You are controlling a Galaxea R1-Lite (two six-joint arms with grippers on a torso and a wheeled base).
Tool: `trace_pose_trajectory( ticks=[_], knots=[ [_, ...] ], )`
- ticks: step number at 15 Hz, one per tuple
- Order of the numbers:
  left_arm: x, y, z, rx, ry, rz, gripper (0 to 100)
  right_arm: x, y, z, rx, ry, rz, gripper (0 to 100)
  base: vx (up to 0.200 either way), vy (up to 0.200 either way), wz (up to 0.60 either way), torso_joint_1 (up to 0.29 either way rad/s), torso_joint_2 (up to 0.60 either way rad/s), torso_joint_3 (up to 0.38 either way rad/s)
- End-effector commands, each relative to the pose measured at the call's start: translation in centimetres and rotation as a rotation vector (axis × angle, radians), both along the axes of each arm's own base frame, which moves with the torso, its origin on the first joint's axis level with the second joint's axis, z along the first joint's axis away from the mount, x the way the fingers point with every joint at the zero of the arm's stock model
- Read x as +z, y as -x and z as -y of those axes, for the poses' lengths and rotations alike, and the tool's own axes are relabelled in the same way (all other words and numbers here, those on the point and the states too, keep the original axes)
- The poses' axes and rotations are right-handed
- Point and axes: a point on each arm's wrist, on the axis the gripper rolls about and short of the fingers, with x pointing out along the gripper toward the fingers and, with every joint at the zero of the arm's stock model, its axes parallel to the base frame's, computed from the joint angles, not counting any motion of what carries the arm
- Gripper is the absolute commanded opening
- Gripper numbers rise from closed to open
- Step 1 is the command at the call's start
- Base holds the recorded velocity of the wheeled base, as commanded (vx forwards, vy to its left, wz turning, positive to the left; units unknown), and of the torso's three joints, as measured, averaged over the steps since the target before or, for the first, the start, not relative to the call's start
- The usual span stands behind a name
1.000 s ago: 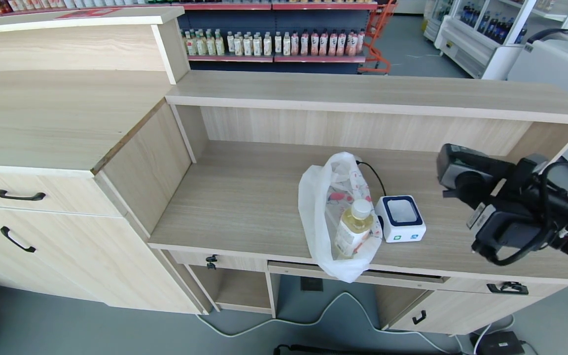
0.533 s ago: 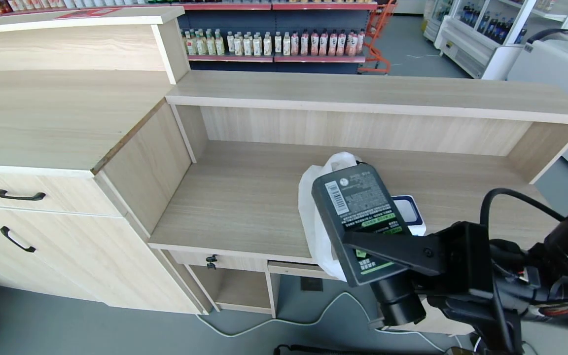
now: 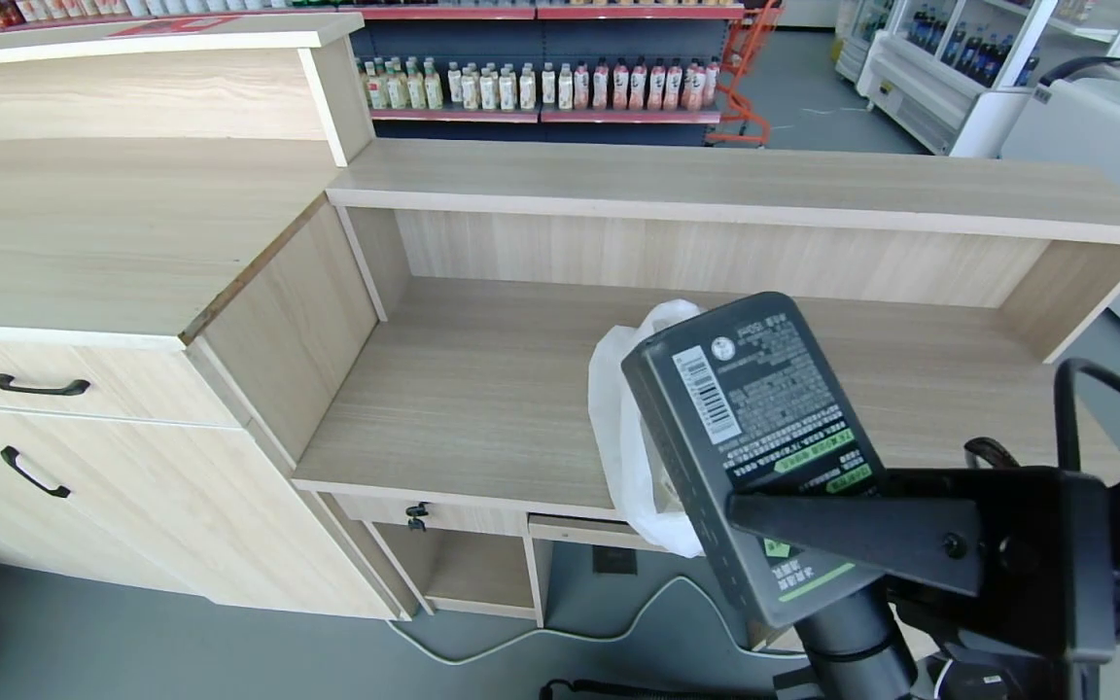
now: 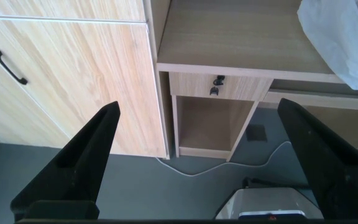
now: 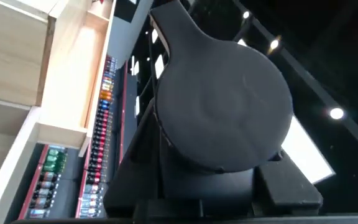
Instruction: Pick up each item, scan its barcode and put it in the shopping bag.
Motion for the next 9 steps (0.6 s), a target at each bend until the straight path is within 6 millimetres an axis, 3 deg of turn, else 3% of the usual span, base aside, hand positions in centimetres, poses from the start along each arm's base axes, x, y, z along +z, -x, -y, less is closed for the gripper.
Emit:
trace_pose_trajectory(
  ticks=[1,9],
  knots=[
    [0.0,0.0,0.0,0.0,0.0,0.0,100,0.6,0.5,0.4,0.012,-0.016,0.021,0,0.0,0.0,0.0,0.0,0.0,0.0],
    [0.0,0.0,0.0,0.0,0.0,0.0,100,3.2,2.4,2.6,0.035,-0.091,0.087,0,0.0,0.0,0.0,0.0,0.0,0.0]
  ],
)
